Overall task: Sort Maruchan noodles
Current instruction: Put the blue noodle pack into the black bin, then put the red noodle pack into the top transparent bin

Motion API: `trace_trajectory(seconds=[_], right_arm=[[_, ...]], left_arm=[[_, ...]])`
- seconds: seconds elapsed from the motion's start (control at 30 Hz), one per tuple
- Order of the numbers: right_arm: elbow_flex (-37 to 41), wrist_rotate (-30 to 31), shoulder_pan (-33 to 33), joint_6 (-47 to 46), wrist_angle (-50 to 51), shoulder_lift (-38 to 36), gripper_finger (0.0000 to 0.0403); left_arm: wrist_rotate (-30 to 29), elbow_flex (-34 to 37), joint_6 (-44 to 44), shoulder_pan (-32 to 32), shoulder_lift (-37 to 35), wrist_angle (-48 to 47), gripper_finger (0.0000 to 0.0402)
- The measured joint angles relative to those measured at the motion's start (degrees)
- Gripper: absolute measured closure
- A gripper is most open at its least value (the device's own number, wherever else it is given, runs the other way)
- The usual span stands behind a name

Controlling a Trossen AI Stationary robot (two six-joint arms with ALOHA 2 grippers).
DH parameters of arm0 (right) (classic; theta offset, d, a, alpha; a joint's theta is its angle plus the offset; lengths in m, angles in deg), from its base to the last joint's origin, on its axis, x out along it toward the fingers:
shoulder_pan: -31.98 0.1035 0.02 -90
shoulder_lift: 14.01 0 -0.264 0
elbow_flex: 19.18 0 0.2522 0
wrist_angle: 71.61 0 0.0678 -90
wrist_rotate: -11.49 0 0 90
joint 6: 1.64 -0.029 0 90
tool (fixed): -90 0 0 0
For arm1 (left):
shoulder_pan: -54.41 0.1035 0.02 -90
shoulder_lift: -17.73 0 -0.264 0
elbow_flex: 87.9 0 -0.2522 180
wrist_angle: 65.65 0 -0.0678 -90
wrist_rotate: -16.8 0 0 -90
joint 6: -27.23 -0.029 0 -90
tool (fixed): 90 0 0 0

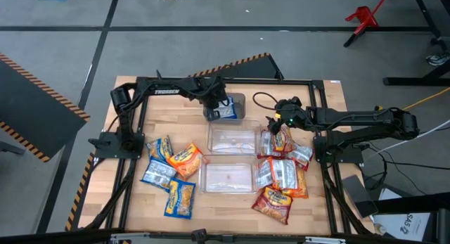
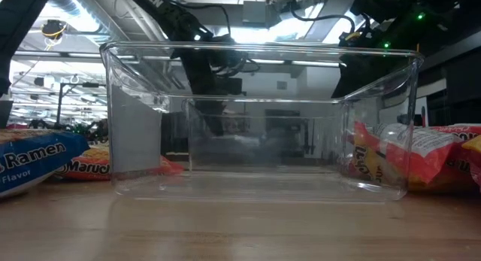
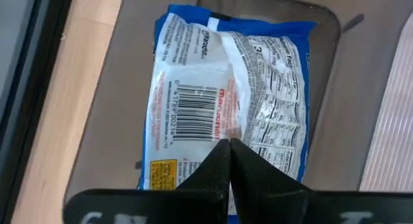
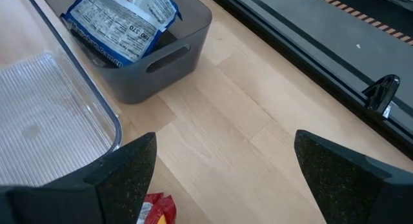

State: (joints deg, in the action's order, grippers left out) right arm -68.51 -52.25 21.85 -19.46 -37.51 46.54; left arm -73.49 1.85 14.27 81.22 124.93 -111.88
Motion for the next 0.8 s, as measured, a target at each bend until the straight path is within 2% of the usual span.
trace_trajectory(seconds=[0.27,0.43,0.57,0.8], right_arm=[[0.0,0.15,-0.02,1.37,0.52,-0.02,0.0052],[-0.02,0.11,-0.02,1.37,3.44,-0.02,0.0052],[-0.02,-0.43,-0.02,-0.28,7.36,-0.02,0.0052],[-4.78,-3.5,-0.02,-10.34,23.84,-0.02,0.0052]], left_arm=[[-0.18,-0.28,-0.84,0.0,-6.52,-0.27,0.0396],[-0.03,-0.28,-0.72,0.0,-14.86,-1.08,0.0363],[2.65,-0.28,2.2,-0.25,-22.71,-2.27,0.033],[5.05,-0.33,8.79,-3.2,-34.39,-2.9,0.0289]])
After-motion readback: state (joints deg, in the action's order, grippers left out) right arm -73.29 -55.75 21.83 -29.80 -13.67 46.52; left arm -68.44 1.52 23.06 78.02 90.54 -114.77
